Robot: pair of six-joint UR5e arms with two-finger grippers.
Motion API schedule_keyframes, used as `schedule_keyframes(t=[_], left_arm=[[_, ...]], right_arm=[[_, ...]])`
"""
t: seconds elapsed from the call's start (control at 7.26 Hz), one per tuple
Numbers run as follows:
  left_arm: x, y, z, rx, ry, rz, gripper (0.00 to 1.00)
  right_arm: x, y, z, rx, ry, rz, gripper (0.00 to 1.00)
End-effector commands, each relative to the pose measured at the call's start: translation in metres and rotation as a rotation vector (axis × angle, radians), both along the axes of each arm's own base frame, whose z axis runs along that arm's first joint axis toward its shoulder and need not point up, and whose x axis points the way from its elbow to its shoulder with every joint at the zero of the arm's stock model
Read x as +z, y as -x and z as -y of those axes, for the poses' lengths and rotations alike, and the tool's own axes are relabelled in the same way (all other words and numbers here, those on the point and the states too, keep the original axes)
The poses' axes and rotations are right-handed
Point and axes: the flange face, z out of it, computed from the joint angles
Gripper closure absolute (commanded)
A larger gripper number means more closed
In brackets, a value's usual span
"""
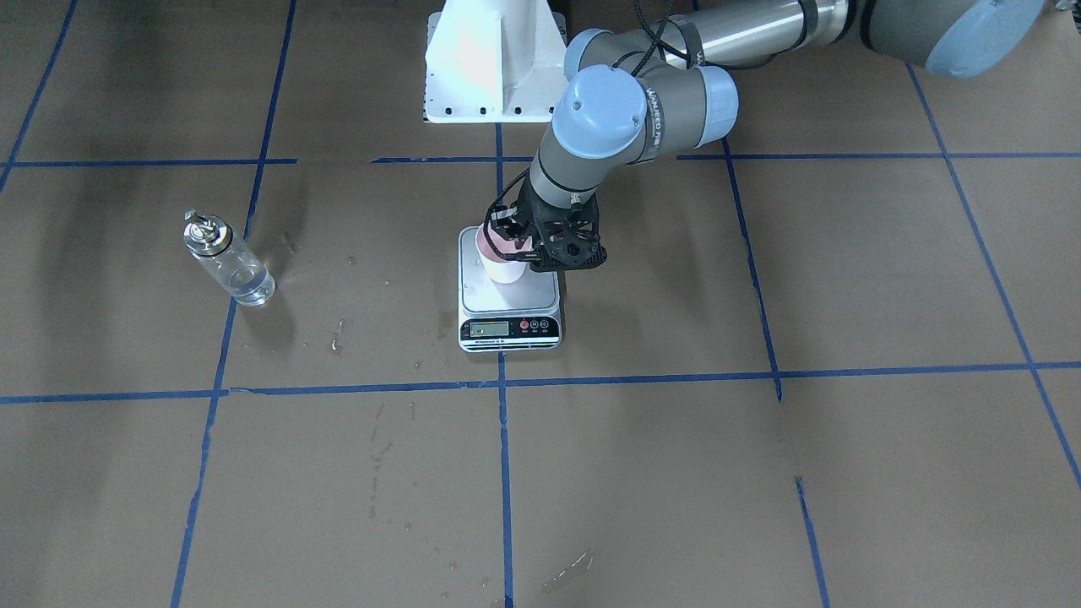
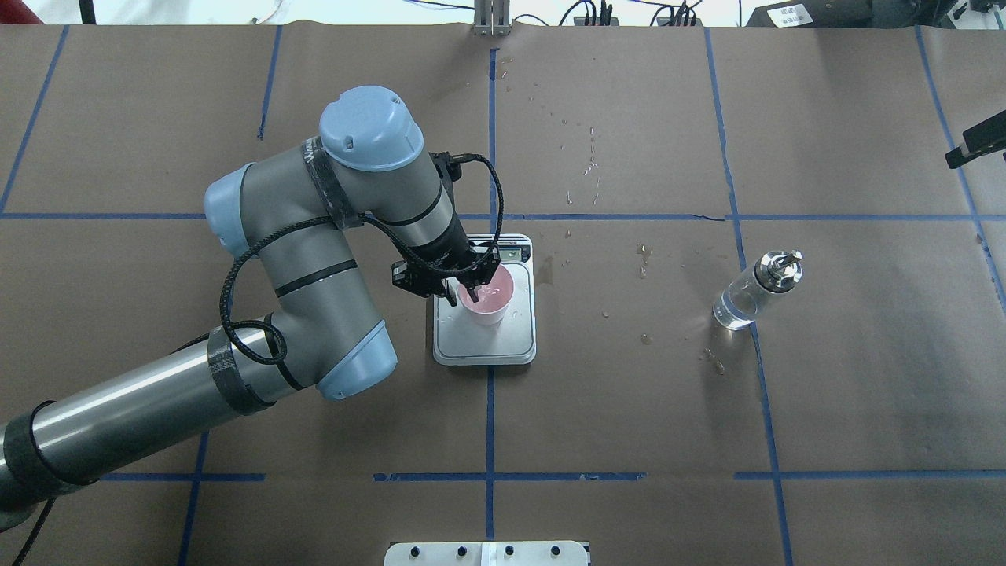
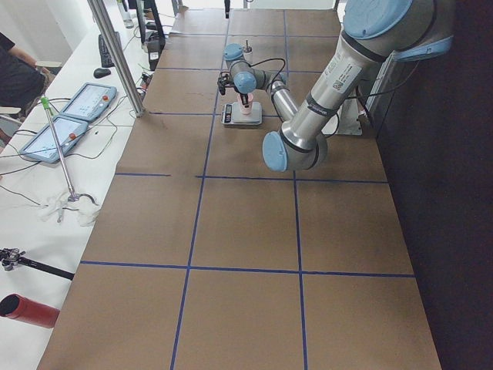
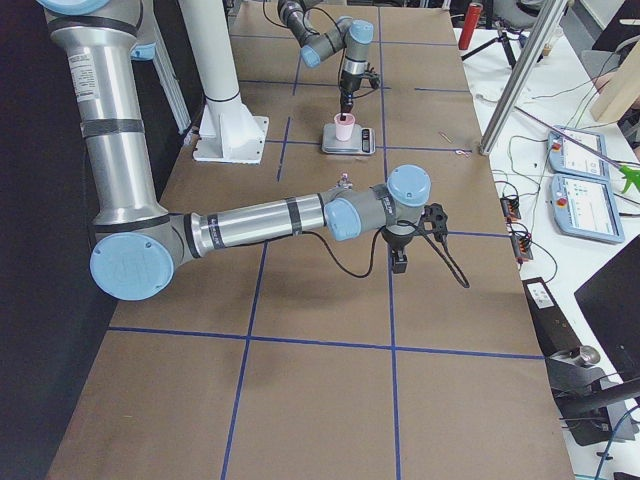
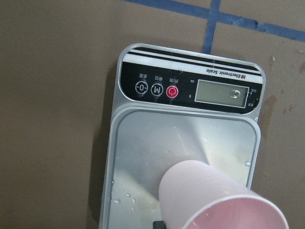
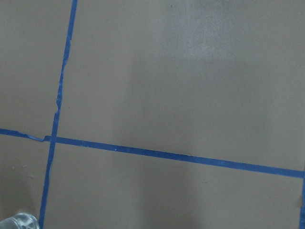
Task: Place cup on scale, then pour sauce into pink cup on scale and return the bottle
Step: 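Release the cup with the left gripper while the right gripper reaches for the bottle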
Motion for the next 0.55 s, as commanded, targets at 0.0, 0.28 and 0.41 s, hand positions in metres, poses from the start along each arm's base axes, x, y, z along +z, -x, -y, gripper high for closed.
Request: schedule_keyframes(t=[0.0,0.28,0.41], left_arm=[[-0.037,0.043,-0.001,-0.036,-0.06,-0.084,0.27],[-0.056,0.105,0.011,-0.106,-0.104,-0.141,0.17],[-0.05,0.121,0.012,-0.125,-0.108,-0.144,0.17]], right_arm=[[-0.022,0.003,-0.004,-0.014,-0.035,0.034,0.0],[-0.086,0.053,-0.027,0.026,0.026,0.08,0.0],[-0.116,0.071,-0.049,0.042,0.051,0.109,0.0]])
